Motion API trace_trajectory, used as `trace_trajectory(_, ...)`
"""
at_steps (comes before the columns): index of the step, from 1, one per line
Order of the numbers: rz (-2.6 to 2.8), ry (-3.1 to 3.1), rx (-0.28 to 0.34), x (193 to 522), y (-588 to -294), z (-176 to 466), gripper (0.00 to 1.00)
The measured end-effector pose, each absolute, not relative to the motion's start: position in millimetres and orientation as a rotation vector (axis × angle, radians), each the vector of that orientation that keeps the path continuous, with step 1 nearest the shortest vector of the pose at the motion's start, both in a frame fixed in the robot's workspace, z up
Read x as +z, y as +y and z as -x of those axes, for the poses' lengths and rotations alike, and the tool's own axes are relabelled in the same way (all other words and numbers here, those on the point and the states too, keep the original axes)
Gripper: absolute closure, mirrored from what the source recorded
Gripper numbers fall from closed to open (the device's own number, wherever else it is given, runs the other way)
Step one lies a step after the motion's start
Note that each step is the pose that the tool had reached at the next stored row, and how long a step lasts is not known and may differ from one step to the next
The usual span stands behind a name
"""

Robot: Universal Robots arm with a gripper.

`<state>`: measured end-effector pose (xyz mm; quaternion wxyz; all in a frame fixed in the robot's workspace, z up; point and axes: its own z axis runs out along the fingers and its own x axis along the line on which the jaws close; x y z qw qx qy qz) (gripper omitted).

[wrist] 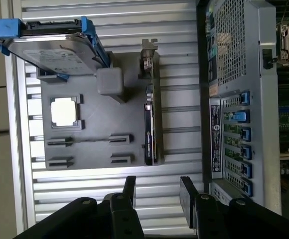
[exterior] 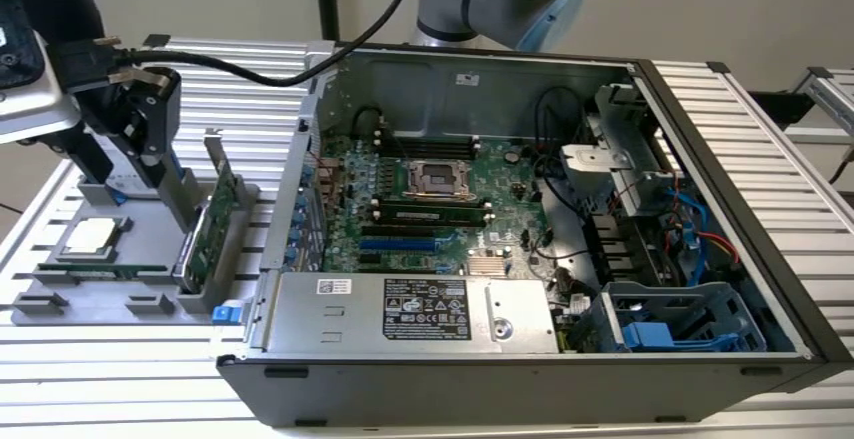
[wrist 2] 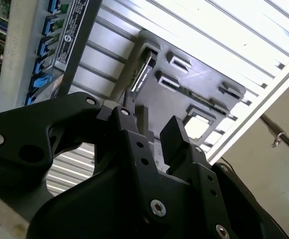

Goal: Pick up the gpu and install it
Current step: 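Pick up the gpu and move the gpu toward the slot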

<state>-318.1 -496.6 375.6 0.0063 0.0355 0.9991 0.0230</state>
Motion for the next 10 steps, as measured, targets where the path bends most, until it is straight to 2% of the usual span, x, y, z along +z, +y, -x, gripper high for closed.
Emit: trace_trajectory(10, -0.111, 3.126, 0.071, 369.9, -496.6, 318.1, 0.00)
